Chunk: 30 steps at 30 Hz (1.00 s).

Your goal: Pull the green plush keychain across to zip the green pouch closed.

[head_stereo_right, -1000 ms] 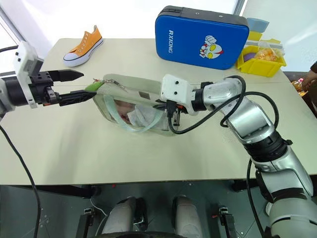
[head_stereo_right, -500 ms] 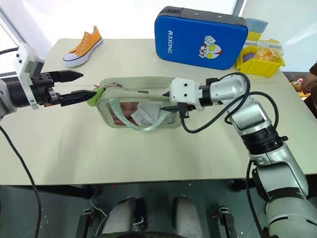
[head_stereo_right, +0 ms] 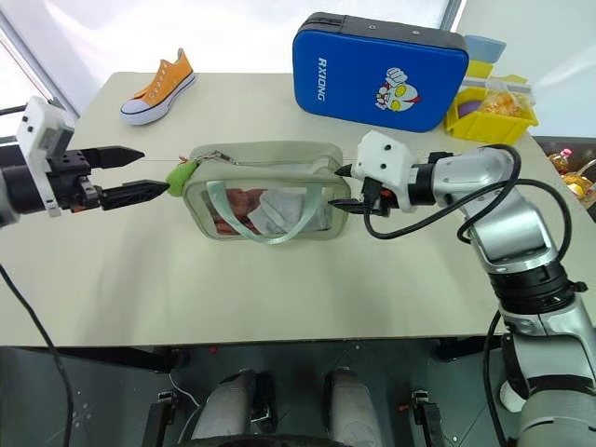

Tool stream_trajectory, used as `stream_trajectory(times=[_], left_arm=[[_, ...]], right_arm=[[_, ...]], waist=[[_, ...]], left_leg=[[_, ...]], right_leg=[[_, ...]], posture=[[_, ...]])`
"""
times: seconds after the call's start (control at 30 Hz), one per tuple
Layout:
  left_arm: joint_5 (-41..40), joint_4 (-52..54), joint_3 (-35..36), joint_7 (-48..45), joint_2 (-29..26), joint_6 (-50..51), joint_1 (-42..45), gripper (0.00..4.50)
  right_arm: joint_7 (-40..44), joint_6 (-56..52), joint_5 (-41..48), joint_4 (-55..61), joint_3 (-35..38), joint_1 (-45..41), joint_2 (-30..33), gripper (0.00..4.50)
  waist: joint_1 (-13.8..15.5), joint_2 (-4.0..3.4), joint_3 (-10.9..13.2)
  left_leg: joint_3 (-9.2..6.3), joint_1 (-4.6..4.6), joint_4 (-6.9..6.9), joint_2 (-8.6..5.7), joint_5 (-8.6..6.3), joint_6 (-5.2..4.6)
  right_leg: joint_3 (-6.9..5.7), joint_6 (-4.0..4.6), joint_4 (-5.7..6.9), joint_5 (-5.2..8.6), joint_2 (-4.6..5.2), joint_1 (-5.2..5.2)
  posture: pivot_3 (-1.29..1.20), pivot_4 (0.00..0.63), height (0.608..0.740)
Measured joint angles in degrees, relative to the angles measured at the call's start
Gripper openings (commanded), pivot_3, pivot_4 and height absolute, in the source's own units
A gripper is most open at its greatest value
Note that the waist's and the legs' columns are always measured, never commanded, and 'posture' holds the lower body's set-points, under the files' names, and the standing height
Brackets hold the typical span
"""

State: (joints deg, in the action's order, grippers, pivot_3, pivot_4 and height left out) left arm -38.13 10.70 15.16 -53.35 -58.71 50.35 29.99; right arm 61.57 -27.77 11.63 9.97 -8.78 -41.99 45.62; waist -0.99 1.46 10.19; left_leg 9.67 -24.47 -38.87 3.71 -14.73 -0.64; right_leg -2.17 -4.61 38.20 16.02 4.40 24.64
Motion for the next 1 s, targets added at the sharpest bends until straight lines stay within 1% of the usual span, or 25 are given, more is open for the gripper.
stream_trajectory(times=[0.03, 0.07, 0.2, 0.3, 0.33, 0.37, 0.53, 0.57, 0.8, 0.93, 1.0], left_arm=[[0.00, 0.00, -0.23, 0.03, 0.20, 0.00, 0.00, 4.50], [0.01, 0.02, -0.73, 0.12, 0.48, 0.01, 0.00, 4.50], [0.21, 1.44, -2.29, 0.51, 1.67, -0.21, -1.21, 4.50], [0.49, 2.03, -3.19, 0.77, 2.66, -0.73, -2.73, 3.73], [0.92, 1.99, -3.23, 0.96, 2.82, -1.08, -3.07, 3.16], [1.22, 1.96, -3.23, 0.99, 2.82, -1.33, -3.23, 2.73], [1.35, 1.18, -3.08, 1.08, 3.26, -2.27, -3.37, 0.16], [1.34, 1.11, -3.06, 1.10, 3.28, -2.27, -3.23, 0.07], [0.31, -0.80, -2.99, -0.25, 2.67, -1.74, 1.78, 0.07], [0.37, -2.80, -4.75, -0.47, 4.01, -2.15, 12.24, 0.07], [2.49, -2.27, -7.94, -1.09, 5.11, -4.73, 15.34, 0.07]], right_arm=[[-0.08, 0.00, -0.07, 0.00, -0.01, 0.00, -0.11, 0.33], [-0.12, 0.01, -0.09, 0.00, -0.07, 0.00, -0.36, 0.02], [-0.58, 0.06, -0.32, -0.01, -0.19, -0.02, -1.19, 0.02], [-0.59, 0.20, -0.57, -0.02, -0.29, -0.02, -1.39, 0.00], [-0.59, 0.30, -0.75, -0.02, -0.30, -0.03, -1.45, 0.00], [-0.59, 0.35, -0.80, -0.02, -0.30, -0.03, -1.49, 0.00], [-0.59, 0.57, -1.20, -0.03, -0.31, -0.03, -1.71, 0.00], [-0.59, 0.63, -1.33, -0.03, -0.31, -0.03, -1.74, 0.00], [-0.59, 1.42, -1.84, -0.21, -0.37, 0.00, -1.92, 0.00], [-1.01, 1.99, -2.19, -0.51, -0.37, 0.07, -2.14, 0.00], [-1.24, 2.08, -2.44, -0.63, -0.51, 0.02, -2.66, 0.00]], waist=[[0.02, 0.00, 0.00], [0.02, 0.00, 0.00], [-0.09, 0.00, 0.00], [-0.11, 0.00, 0.00], [-0.10, 0.01, 0.00], [-0.10, 0.00, 0.00], [-0.04, 0.00, 0.00], [-0.04, 0.00, 0.00], [-0.04, 0.01, 0.00], [0.19, 0.03, 0.00], [0.20, -0.02, -0.02]], left_leg=[[0.00, 0.00, -0.01, 0.00, 0.00, 0.00], [0.00, 0.00, -0.01, 0.00, 0.00, 0.00], [-0.01, 0.00, 0.00, 0.00, 0.00, 0.00], [-0.02, 0.01, -0.01, 0.01, 0.00, 0.00], [-0.03, 0.01, -0.01, 0.01, 0.00, 0.00], [-0.03, 0.01, -0.01, 0.01, 0.00, 0.00], [-0.03, 0.01, -0.01, 0.01, 0.00, 0.00], [-0.03, 0.01, -0.01, 0.01, 0.00, 0.00], [-0.04, 0.01, -0.02, 0.00, 0.00, 0.00], [-0.08, 0.00, -0.08, -0.02, 0.00, 0.00], [-0.07, 0.02, -0.08, -0.09, -0.01, -0.02]], right_leg=[[0.00, 0.00, 0.00, 0.00, 0.00, -0.01], [0.00, 0.00, 0.00, 0.00, 0.00, -0.01], [0.00, 0.00, 0.00, 0.00, 0.00, -0.01], [0.00, 0.00, 0.01, 0.00, -0.02, -0.01], [0.00, 0.00, 0.01, 0.00, -0.03, -0.01], [0.00, 0.00, 0.01, 0.00, -0.03, -0.01], [0.00, 0.00, 0.00, 0.00, -0.02, -0.02], [0.00, 0.00, 0.00, 0.00, -0.02, -0.02], [-0.02, 0.00, 0.00, 0.00, -0.03, -0.03], [-0.07, -0.01, -0.02, 0.00, -0.04, -0.10], [-0.07, -0.01, -0.02, -0.01, 0.01, -0.13]], posture=[[0.00, 0.150, 0.740], [0.00, 0.150, 0.740], [0.00, 0.150, 0.740], [0.00, 0.150, 0.740], [0.00, 0.150, 0.740], [0.00, 0.150, 0.740], [0.00, 0.150, 0.740], [0.00, 0.150, 0.740], [0.00, 0.150, 0.740], [0.00, 0.150, 0.740], [0.00, 0.150, 0.740]])
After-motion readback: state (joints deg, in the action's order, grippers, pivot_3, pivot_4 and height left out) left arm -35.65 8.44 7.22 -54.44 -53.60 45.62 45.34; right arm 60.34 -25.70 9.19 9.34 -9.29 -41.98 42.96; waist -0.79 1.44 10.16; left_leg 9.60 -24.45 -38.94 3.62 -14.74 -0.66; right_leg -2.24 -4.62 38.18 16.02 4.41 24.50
